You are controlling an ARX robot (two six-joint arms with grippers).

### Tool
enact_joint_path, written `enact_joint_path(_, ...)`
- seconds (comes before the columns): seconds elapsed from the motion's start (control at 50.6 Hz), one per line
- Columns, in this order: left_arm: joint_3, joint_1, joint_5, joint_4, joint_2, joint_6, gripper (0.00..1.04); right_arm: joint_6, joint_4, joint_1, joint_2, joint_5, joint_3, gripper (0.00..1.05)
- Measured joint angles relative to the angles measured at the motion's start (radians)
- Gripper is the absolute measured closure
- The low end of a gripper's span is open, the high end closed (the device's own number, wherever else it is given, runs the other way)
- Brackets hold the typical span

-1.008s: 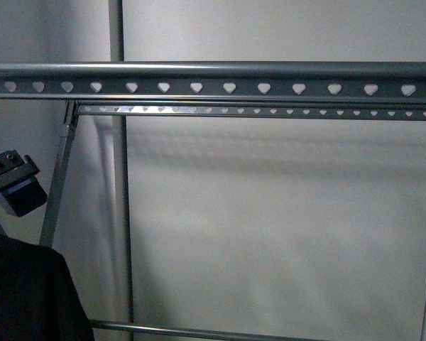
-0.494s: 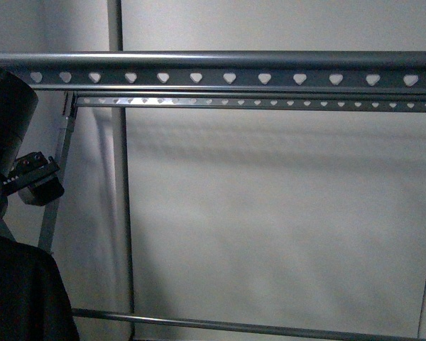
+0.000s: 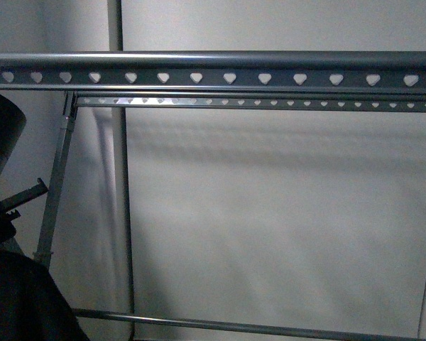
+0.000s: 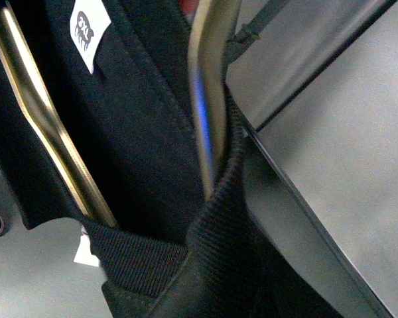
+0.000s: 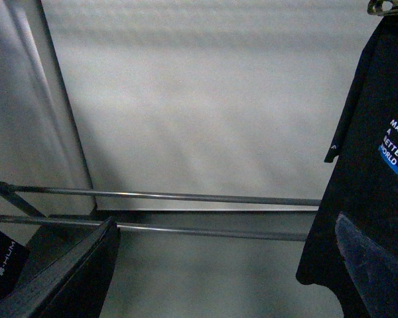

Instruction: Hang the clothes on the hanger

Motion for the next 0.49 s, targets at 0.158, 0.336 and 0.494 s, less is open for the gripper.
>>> enact_joint_path(0.158, -0.061, -0.003, 0.116, 0.0, -0.064, 0.068, 1.01, 0.0, 0.0, 0.0, 0.0, 0.0, 0.0, 0.07)
enact_joint_path(0.336, -0.22, -0.017, 0.475, 0.014, -0.259, 0.314, 1.01, 0.0, 0.0, 0.0, 0.0, 0.0, 0.0, 0.07)
enact_joint_path(0.494, -0.303, 0.019, 0.906, -0.097, -0.471, 0.739, 1.01, 0.0, 0.0, 0.0, 0.0, 0.0, 0.0, 0.07)
